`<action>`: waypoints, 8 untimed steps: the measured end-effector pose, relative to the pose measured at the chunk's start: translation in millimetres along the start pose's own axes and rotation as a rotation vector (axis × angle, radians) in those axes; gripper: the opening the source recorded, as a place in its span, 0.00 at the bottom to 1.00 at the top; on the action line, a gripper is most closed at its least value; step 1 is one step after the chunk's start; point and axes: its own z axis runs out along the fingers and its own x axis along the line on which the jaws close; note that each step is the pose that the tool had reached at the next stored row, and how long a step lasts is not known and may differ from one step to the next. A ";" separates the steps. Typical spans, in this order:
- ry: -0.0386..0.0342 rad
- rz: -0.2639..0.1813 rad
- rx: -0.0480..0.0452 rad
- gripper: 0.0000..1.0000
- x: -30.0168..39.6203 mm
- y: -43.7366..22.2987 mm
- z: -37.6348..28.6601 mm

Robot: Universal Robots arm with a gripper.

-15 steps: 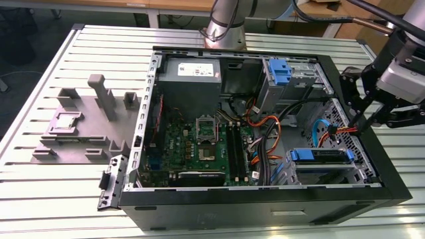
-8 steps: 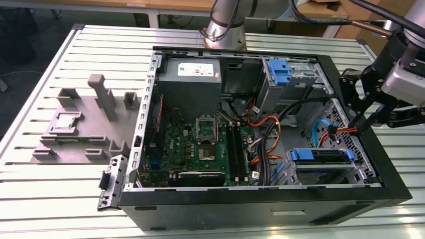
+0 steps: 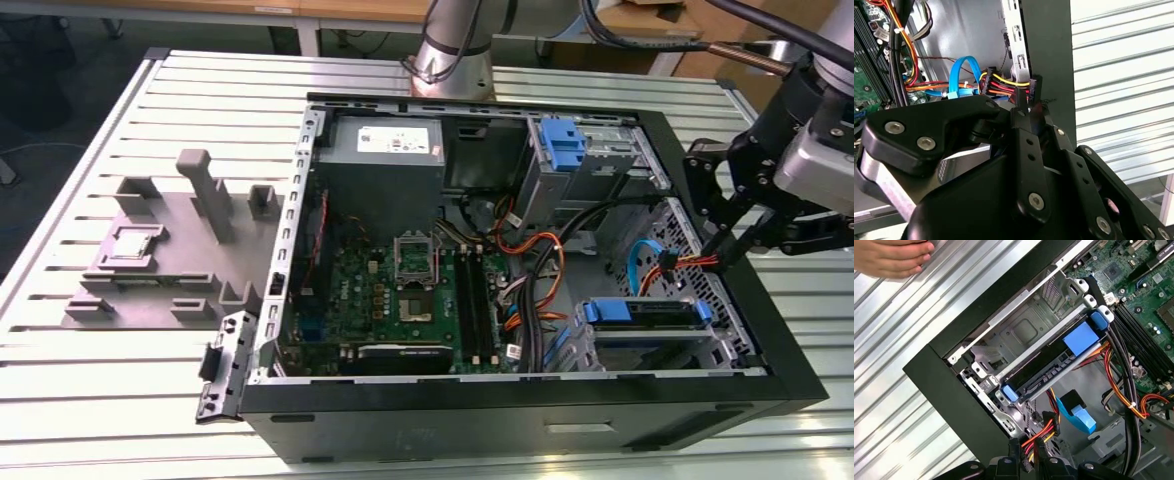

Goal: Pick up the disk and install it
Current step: 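Insert the first disk wire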

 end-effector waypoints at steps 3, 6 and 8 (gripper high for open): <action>-0.0022 -0.026 0.0019 0.25 0.3 -0.3 0.2; -0.0063 -0.069 0.0054 0.25 0.4 -0.4 0.7; -0.0085 -0.095 0.0074 0.25 0.5 -0.5 1.2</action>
